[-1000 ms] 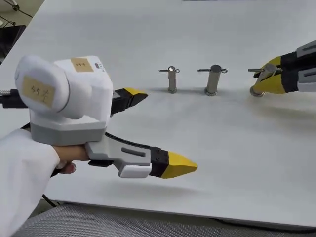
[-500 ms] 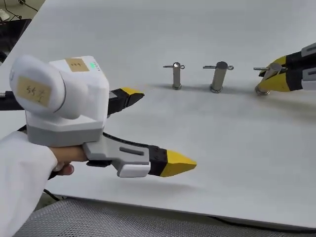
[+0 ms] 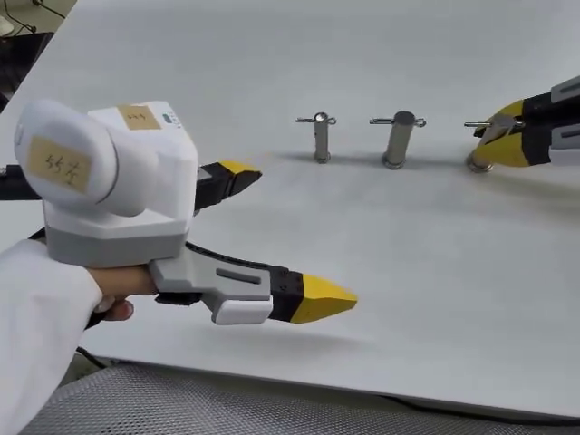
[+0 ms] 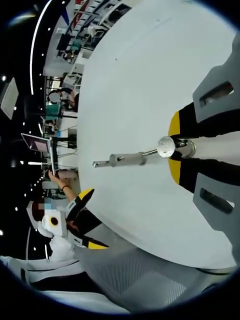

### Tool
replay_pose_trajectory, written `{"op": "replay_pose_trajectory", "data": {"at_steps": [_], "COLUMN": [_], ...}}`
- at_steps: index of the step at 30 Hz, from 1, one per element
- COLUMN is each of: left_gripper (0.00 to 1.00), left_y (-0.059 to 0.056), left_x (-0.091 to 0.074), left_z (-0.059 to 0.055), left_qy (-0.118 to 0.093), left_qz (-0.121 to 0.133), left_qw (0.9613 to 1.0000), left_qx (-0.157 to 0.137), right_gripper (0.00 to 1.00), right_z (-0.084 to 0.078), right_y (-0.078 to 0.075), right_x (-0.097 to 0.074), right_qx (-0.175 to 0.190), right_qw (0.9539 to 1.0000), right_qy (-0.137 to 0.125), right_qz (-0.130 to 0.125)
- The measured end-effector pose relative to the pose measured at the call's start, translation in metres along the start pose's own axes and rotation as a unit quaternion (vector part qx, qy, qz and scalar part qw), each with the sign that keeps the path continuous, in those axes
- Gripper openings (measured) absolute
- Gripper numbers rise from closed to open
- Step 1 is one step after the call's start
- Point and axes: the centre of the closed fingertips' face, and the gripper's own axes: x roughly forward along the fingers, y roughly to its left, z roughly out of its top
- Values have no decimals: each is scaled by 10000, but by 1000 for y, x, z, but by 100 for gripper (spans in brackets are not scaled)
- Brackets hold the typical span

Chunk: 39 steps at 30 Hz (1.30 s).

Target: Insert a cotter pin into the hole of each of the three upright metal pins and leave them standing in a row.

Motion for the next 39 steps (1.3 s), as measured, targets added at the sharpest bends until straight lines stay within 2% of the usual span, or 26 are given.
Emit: {"op": "replay_pose_trajectory", "data": {"at_steps": [1, 3, 5, 6, 9, 10, 11, 12, 13, 14, 15, 17, 19, 22, 23, 25, 27, 28, 30, 31, 32, 35, 39], "left_gripper": [97, 97, 97, 97, 98, 98, 99, 99, 99, 99, 99, 99, 99, 99, 99, 99, 99, 99, 99, 99, 99, 99, 99], "left_y": [0, 0, 0, 1, 3, 5, 8, 9, 11, 12, 12, 12, 13, 14, 14, 14, 15, 14, 13, 14, 13, 12, 12], "left_x": [0, -1, -2, -3, -6, -8, -9, -11, -12, -14, -15, -17, -19, -23, -24, -26, -30, -33, -36, -38, -40, -44, -48], "left_z": [0, 1, 2, 3, 8, 12, 15, 19, 23, 25, 27, 30, 31, 32, 32, 31, 29, 29, 28, 28, 27, 23, 19], "left_qy": [-5, -13, -33, -45, -164, -241, -320, -423, -541, -594, -644, -722, -781, -849, -859, -811, -674, -668, -660, -674, -672, -642, -650], "left_qz": [3, 6, 20, 34, 110, 175, 236, 289, 346, 381, 398, 437, 502, 559, 566, 622, 706, 718, 739, 773, 782, 844, 914], "left_qw": [10000, 10000, 10000, 10000, 9998, 9995, 9992, 9986, 9979, 9973, 9968, 9959, 9948, 9934, 9931, 9931, 9939, 9939, 9936, 9930, 9927, 9921, 9908], "left_qx": [-2, -3, -7, -14, -59, -76, -102, -104, -105, -182, -248, -323, -412, -540, -569, -571, -506, -501, -534, -583, -624, -672, -757], "right_gripper": [11, 23, 35, 37, 44, 48, 51, 54, 58, 60, 63, 73, 84, 91, 92, 95, 97, 98, 98, 98, 98, 98, 98], "right_z": [0, 8, 15, 17, 35, 40, 47, 49, 51, 54, 54, 55, 56, 44, 38, 31, 25, 21, 16, 14, 12, 10, 10], "right_y": [-1, -2, -3, -3, -1, 2, 6, 8, 8, 11, 14, 23, 31, 42, 46, 54, 64, 70, 76, 80, 83, 90, 95], "right_x": [0, -2, -6, -8, -20, -24, -31, -36, -41, -49, -53, -62, -71, -79, -81, -85, -91, -95, -101, -104, -107, -118, -130], "right_qx": [30, 129, 152, 217, 478, 463, 610, 798, 812, 620, 691, 1112, 1301, 1715, 1927, 2042, 2089, 2167, 2375, 2494, 2531, 2758, 2939], "right_qw": [10000, 9995, 9987, 9983, 9938, 9927, 9903, 9874, 9856, 9844, 9828, 9752, 9680, 9574, 9513, 9478, 9459, 9433, 9359, 9307, 9291, 9154, 9029], "right_qy": [-22, -244, -358, -386, -779, -857, -941, -998, -1013, -1003, -973, -1075, -1215, -1174, -1156, -1104, -1058, -1060, -1059, -1096, -1091, -1182, -1243], "right_qz": [-37, -158, -323, -377, -640, -706, -818, -939, -1079, -1305, -1409, -1586, -1768, -2005, -2110, -2187, -2244, -2282, -2376, -2442, -2465, -2682, -2880]}}
